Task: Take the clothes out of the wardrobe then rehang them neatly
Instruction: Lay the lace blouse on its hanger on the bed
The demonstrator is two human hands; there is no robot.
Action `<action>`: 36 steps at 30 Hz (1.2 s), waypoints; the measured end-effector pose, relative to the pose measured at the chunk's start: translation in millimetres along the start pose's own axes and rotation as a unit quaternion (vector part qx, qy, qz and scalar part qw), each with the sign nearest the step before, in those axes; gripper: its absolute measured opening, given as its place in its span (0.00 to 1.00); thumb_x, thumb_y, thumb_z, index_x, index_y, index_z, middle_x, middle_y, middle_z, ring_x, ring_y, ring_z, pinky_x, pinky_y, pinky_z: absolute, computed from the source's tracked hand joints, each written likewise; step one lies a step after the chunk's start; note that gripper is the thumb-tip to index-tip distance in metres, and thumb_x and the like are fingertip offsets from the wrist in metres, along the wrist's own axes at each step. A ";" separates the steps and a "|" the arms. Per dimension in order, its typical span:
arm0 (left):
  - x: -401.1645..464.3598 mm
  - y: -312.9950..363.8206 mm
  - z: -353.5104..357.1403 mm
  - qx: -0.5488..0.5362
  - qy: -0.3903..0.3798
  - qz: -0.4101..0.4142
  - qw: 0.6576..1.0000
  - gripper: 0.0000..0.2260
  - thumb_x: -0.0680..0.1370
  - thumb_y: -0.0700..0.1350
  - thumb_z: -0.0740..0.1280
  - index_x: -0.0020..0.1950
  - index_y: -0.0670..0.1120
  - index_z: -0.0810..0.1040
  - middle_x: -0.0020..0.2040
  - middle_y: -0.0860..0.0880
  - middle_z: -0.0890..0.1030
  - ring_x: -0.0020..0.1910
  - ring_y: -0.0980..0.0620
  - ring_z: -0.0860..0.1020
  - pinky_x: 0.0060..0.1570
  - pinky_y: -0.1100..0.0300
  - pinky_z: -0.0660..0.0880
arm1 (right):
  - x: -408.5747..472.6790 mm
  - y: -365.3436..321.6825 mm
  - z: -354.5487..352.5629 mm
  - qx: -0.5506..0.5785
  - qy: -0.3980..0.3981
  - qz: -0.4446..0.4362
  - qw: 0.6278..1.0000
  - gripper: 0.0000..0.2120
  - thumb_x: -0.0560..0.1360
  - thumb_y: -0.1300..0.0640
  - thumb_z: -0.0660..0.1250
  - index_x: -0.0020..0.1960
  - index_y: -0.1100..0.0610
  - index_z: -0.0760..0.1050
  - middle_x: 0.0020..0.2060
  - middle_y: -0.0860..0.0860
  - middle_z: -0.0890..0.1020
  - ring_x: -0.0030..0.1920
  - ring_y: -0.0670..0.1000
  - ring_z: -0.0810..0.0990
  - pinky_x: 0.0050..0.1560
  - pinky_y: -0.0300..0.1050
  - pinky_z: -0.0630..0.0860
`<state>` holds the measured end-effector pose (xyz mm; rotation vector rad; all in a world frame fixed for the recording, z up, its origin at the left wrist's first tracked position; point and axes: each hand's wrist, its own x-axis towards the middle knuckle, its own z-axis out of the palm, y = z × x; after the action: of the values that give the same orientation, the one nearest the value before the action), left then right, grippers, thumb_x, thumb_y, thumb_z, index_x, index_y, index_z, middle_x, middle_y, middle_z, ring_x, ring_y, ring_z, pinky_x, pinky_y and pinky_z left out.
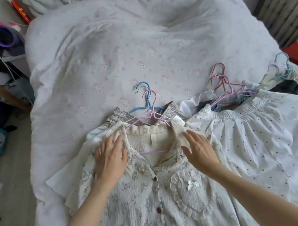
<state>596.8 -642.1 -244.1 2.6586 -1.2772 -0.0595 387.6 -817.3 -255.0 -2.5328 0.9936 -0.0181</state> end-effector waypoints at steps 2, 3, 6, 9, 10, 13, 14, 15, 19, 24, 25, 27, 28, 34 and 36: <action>-19.9 12.2 -5.2 -0.006 -0.006 -0.003 1.000 0.21 0.72 0.43 0.71 0.64 0.43 0.74 0.64 0.40 0.73 0.63 0.37 0.71 0.59 0.36 0.67 | -23.3 4.6 -1.4 -0.005 0.014 0.000 1.000 0.24 0.77 0.49 0.59 0.70 0.58 0.67 0.67 0.58 0.71 0.66 0.59 0.70 0.67 0.57 0.65; -30.2 19.9 -7.8 -0.015 -0.006 -0.006 1.000 0.21 0.72 0.43 0.71 0.64 0.42 0.74 0.65 0.39 0.73 0.64 0.37 0.71 0.60 0.35 0.66 | -35.0 7.7 -2.3 -0.008 0.022 0.001 1.000 0.25 0.76 0.47 0.58 0.69 0.58 0.67 0.66 0.58 0.73 0.65 0.60 0.72 0.65 0.58 0.66; -74.8 49.1 -15.8 -0.057 -0.014 -0.012 0.998 0.22 0.72 0.43 0.72 0.65 0.43 0.74 0.66 0.40 0.73 0.66 0.37 0.69 0.62 0.35 0.64 | -79.8 16.1 -14.6 -0.034 0.027 0.008 0.999 0.28 0.77 0.41 0.50 0.67 0.58 0.70 0.61 0.57 0.77 0.62 0.58 0.76 0.62 0.61 0.69; -123.0 78.4 -24.1 -0.051 -0.052 0.030 0.997 0.23 0.76 0.46 0.67 0.70 0.46 0.69 0.71 0.44 0.67 0.72 0.41 0.60 0.68 0.39 0.55 | -130.7 28.9 -29.7 -0.098 0.011 -0.003 0.995 0.33 0.78 0.37 0.42 0.66 0.57 0.71 0.59 0.54 0.79 0.59 0.55 0.78 0.61 0.59 0.69; -135.6 84.5 -26.2 -0.048 -0.058 0.045 0.996 0.22 0.77 0.47 0.65 0.70 0.47 0.69 0.72 0.44 0.66 0.73 0.41 0.60 0.68 0.40 0.55 | -146.9 34.2 -35.7 -0.110 0.008 0.000 0.994 0.33 0.77 0.36 0.43 0.66 0.57 0.70 0.58 0.53 0.79 0.59 0.55 0.78 0.61 0.58 0.68; -161.7 102.2 -37.7 -0.067 -0.067 0.069 0.993 0.23 0.76 0.47 0.67 0.70 0.46 0.69 0.70 0.43 0.68 0.72 0.41 0.59 0.67 0.41 0.55 | -192.6 48.7 -53.4 -0.120 0.012 0.027 0.992 0.33 0.78 0.36 0.41 0.68 0.55 0.69 0.61 0.53 0.78 0.61 0.55 0.77 0.62 0.58 0.65; -169.0 109.5 -42.8 -0.080 -0.069 0.081 0.991 0.24 0.76 0.48 0.66 0.71 0.47 0.68 0.71 0.44 0.67 0.73 0.42 0.57 0.69 0.43 0.53 | -207.3 51.0 -59.4 -0.119 0.026 0.036 0.992 0.33 0.77 0.36 0.42 0.69 0.55 0.68 0.62 0.53 0.77 0.62 0.55 0.76 0.63 0.58 0.65; -176.2 118.3 -46.6 -0.095 -0.063 0.097 0.989 0.24 0.77 0.49 0.65 0.72 0.48 0.65 0.73 0.45 0.64 0.74 0.43 0.54 0.70 0.46 0.48 | -222.9 52.1 -65.0 -0.116 0.039 0.045 0.991 0.32 0.77 0.36 0.44 0.69 0.55 0.68 0.62 0.53 0.77 0.62 0.55 0.76 0.64 0.58 0.65; -203.2 155.2 -59.6 -0.140 -0.049 0.144 0.978 0.26 0.77 0.59 0.54 0.73 0.51 0.63 0.74 0.47 0.60 0.75 0.47 0.49 0.70 0.50 0.44 | -290.4 47.5 -79.5 -0.094 0.082 0.101 0.987 0.34 0.77 0.35 0.41 0.69 0.56 0.69 0.63 0.54 0.76 0.63 0.56 0.75 0.65 0.59 0.64; -252.3 205.1 -68.2 -0.129 -0.085 0.254 0.955 0.35 0.70 0.65 0.38 0.75 0.56 0.51 0.77 0.53 0.48 0.73 0.54 0.36 0.69 0.55 0.33 | -388.7 41.8 -79.3 -0.061 0.119 0.186 0.973 0.35 0.75 0.33 0.40 0.74 0.52 0.59 0.71 0.50 0.66 0.72 0.52 0.63 0.71 0.51 0.48; -263.8 213.5 -71.5 -0.130 -0.092 0.268 0.950 0.35 0.69 0.65 0.37 0.75 0.57 0.49 0.77 0.54 0.46 0.73 0.55 0.34 0.68 0.56 0.30 | -408.0 40.7 -79.9 -0.058 0.131 0.206 0.968 0.35 0.75 0.33 0.40 0.74 0.52 0.59 0.71 0.51 0.66 0.72 0.52 0.63 0.70 0.51 0.49; -285.2 231.8 -78.5 -0.132 -0.104 0.298 0.940 0.35 0.69 0.65 0.36 0.75 0.58 0.48 0.77 0.54 0.45 0.71 0.57 0.32 0.67 0.57 0.29 | -446.4 40.5 -82.6 -0.057 0.154 0.243 0.956 0.36 0.75 0.32 0.39 0.74 0.52 0.60 0.70 0.51 0.67 0.71 0.53 0.64 0.70 0.52 0.52; -295.0 242.0 -79.5 -0.128 -0.113 0.313 0.934 0.34 0.69 0.65 0.36 0.75 0.58 0.48 0.77 0.54 0.45 0.72 0.56 0.32 0.68 0.56 0.30 | -466.6 42.5 -84.3 -0.053 0.165 0.264 0.949 0.36 0.75 0.33 0.40 0.74 0.52 0.60 0.70 0.51 0.67 0.72 0.53 0.63 0.71 0.53 0.52; -346.6 322.8 -81.3 -0.123 -0.099 0.448 0.880 0.25 0.75 0.57 0.54 0.68 0.49 0.70 0.68 0.44 0.71 0.70 0.43 0.63 0.64 0.44 0.61 | -579.2 62.8 -96.6 -0.028 0.258 0.387 0.885 0.32 0.74 0.38 0.50 0.71 0.55 0.65 0.68 0.54 0.70 0.70 0.56 0.66 0.69 0.58 0.58; -369.9 352.0 -76.9 -0.129 -0.104 0.472 0.866 0.24 0.75 0.57 0.54 0.68 0.49 0.70 0.68 0.45 0.72 0.69 0.43 0.64 0.63 0.43 0.63 | -614.3 70.1 -95.4 -0.023 0.278 0.417 0.865 0.32 0.74 0.38 0.50 0.72 0.55 0.65 0.69 0.54 0.70 0.71 0.55 0.65 0.70 0.59 0.58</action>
<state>102.8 -557.6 -119.4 1.5949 -2.2913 -0.3448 -130.7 -498.1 -110.5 -1.9381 2.2571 -0.4938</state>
